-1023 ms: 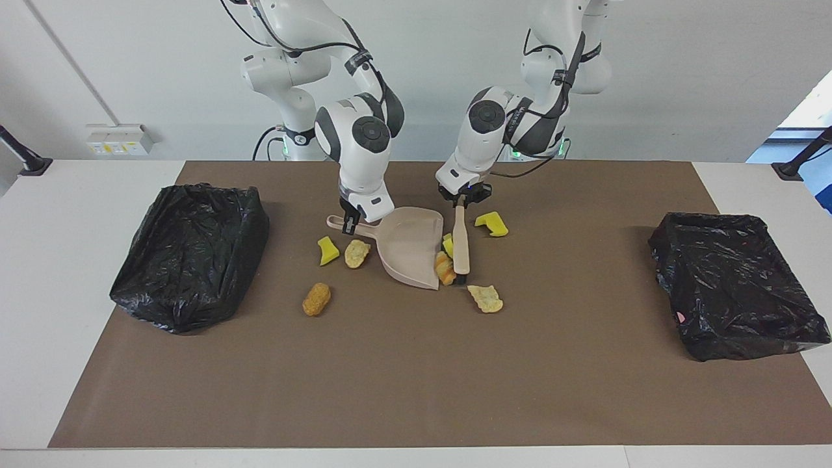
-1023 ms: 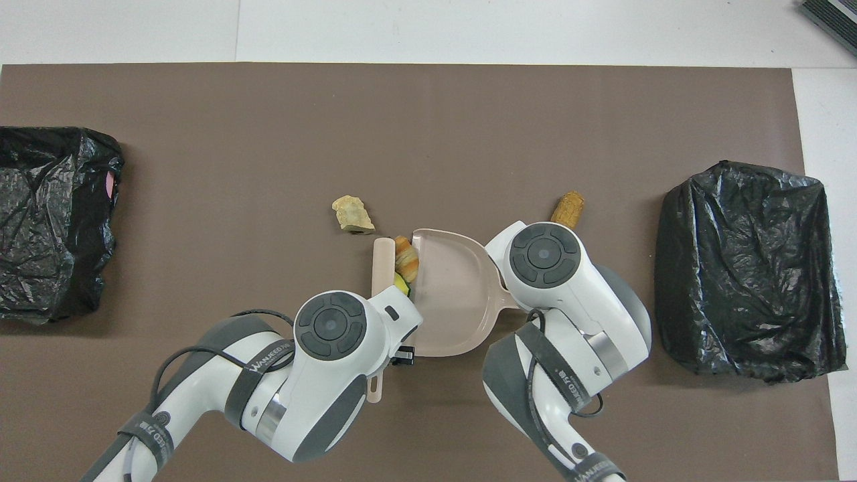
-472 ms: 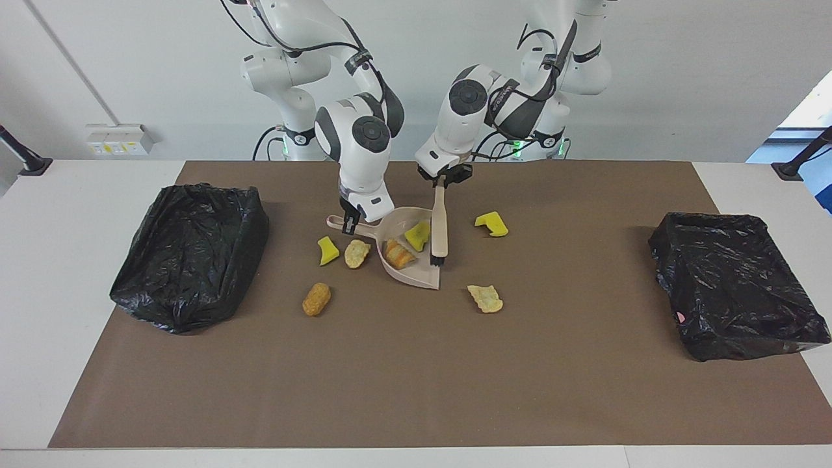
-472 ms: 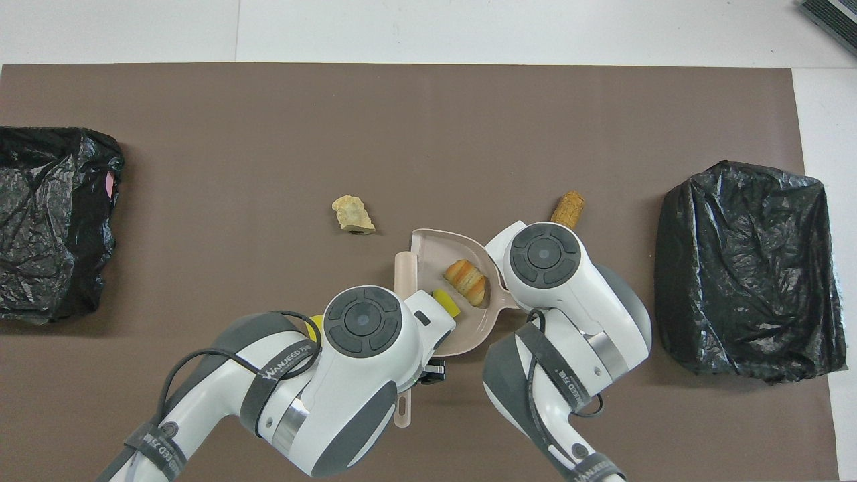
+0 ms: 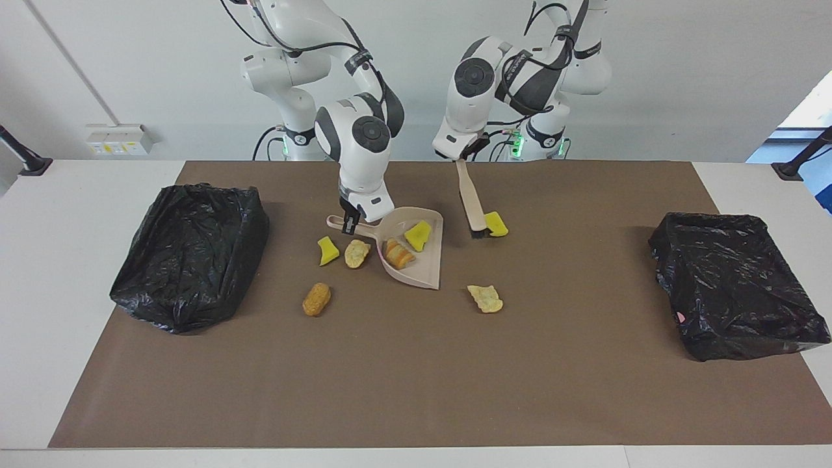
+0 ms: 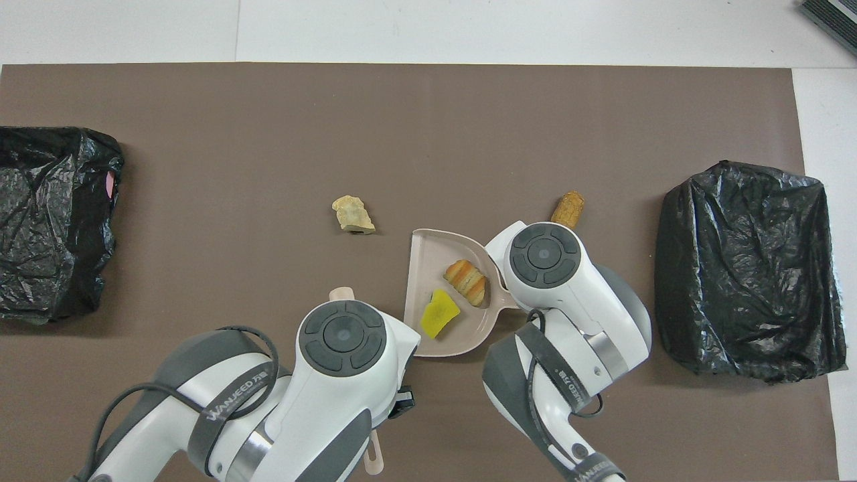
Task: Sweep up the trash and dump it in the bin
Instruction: 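Sweep the bread crusts into the dustpan with the left gripper's brush, then sweep the yellow sponge pieces into the dustpan with the left gripper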
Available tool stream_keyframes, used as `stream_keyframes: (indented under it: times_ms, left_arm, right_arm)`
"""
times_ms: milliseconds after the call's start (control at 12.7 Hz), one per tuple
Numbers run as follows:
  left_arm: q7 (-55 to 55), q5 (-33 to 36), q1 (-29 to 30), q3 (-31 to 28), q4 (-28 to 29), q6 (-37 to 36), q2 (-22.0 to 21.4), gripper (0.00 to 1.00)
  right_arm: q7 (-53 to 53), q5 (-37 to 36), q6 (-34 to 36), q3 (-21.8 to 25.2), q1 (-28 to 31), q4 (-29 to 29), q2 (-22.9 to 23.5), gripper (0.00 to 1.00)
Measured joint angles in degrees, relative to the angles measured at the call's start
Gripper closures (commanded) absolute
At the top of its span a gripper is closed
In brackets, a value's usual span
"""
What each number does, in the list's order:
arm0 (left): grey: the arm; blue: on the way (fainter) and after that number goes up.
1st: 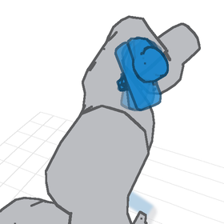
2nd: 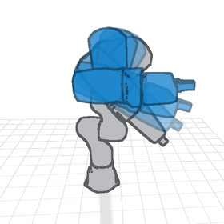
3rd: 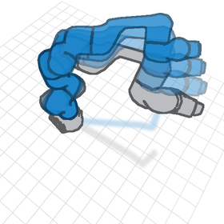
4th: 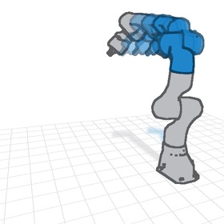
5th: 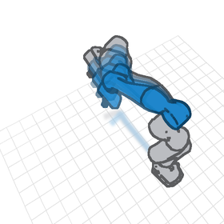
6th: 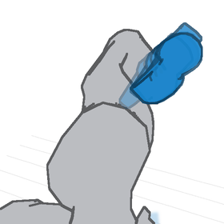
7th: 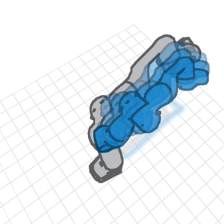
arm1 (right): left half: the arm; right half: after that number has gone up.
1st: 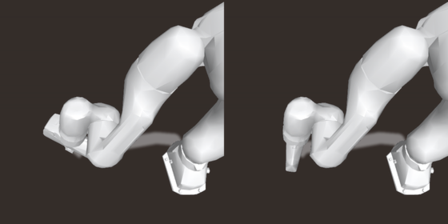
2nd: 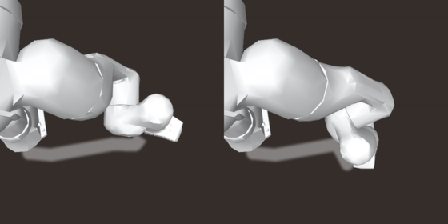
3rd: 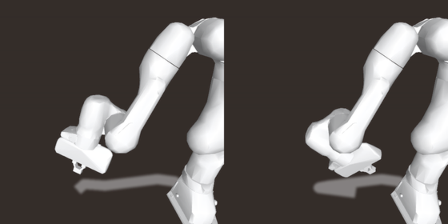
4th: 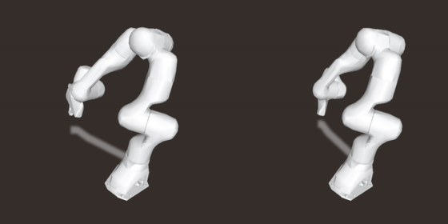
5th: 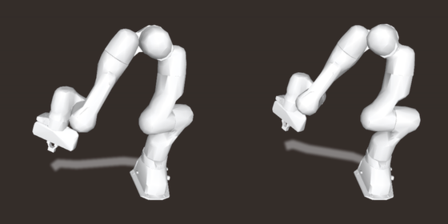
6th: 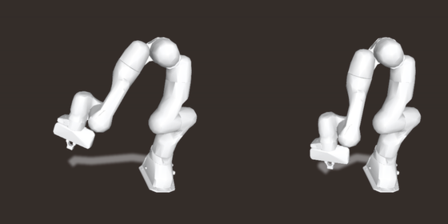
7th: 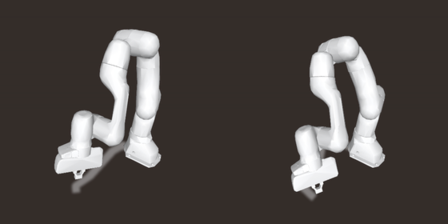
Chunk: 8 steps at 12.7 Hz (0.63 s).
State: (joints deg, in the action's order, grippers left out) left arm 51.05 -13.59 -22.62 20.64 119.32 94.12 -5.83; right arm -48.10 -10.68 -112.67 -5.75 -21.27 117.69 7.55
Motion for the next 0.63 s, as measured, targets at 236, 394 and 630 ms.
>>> stream_keyframes:
  times_ms: [236, 394, 630]
  left_arm:
    - [5.1, 0.1, 0.1, 0.0, 7.0, -0.8, -4.8, 1.00]
    - [5.8, 0.0, 0.4, 0.0, 13.3, 1.3, -8.3, 1.00]
    - [5.8, 0.0, 1.5, 0.0, 19.5, 10.8, -9.5, 1.00]
  right_arm:
    - [0.2, -1.1, 0.3, 0.0, -0.8, 0.0, -0.1, 1.00]
    - [3.5, -2.6, 1.1, 0.0, -2.3, 0.0, -0.6, 1.00]
    - [4.8, -2.9, 1.8, -0.1, -2.7, 0.0, -1.1, 1.00]
